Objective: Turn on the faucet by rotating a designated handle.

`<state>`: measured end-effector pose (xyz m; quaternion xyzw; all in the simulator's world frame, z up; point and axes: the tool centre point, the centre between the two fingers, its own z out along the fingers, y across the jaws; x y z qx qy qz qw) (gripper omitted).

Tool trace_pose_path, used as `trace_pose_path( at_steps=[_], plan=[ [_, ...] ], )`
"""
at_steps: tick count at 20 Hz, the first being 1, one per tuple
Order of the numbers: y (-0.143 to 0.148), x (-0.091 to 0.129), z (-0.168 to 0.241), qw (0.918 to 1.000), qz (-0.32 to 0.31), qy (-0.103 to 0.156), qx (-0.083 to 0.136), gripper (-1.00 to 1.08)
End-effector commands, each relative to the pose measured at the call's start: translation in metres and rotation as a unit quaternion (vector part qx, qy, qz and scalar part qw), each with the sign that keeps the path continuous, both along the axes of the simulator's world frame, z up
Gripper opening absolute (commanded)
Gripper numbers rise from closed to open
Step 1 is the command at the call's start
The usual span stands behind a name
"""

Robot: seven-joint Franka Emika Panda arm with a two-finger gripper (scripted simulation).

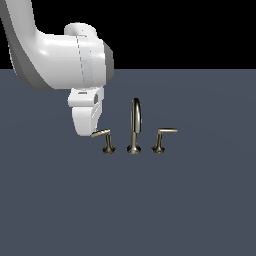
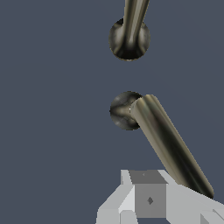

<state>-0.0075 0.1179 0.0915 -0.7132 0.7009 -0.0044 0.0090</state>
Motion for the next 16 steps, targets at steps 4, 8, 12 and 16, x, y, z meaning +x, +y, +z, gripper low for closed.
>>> trace_pose_path(
  at_steps=[4, 8, 12, 16],
  plan=[
    [-0.004, -0.025, 0.000, 1.0000, 0.002, 0.008, -0.003, -1.00],
    [-0.005, -0.036, 0.000, 0.9999, 0.003, 0.009, -0.003, -1.00],
    [-0.013, -0.035, 0.000, 1.0000, 0.003, 0.006, -0.001, -1.00],
    [-0.027, -0.044, 0.000, 1.0000, 0.003, 0.007, -0.002, -1.00]
  ],
)
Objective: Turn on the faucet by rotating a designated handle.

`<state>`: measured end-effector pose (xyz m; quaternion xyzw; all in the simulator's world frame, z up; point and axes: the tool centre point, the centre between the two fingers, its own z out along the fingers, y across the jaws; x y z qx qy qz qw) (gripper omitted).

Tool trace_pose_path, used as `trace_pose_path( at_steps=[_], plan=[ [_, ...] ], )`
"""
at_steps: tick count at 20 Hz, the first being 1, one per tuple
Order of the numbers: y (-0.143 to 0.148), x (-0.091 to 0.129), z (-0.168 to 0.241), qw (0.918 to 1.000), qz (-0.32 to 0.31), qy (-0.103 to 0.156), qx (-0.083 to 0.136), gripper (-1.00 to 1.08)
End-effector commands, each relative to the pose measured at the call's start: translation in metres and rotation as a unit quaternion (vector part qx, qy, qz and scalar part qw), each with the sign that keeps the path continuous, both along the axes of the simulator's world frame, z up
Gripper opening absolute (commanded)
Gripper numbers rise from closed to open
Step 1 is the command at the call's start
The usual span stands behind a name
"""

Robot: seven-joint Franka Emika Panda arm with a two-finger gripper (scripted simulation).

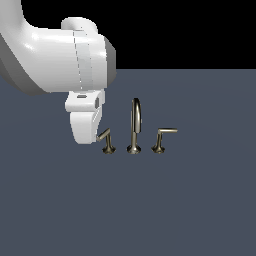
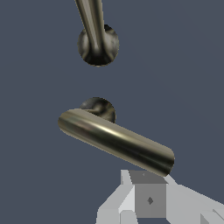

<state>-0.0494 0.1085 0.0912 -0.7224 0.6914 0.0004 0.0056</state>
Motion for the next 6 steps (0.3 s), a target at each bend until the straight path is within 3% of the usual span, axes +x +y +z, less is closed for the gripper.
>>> trace_pose_path(
  at_steps=[1, 6],
  plan=[
    [-0.021, -0.005, 0.000, 0.9999, -0.010, 0.002, -0.003, -1.00],
    [-0.035, -0.014, 0.000, 0.9999, -0.010, 0.003, -0.004, -1.00]
  ],
)
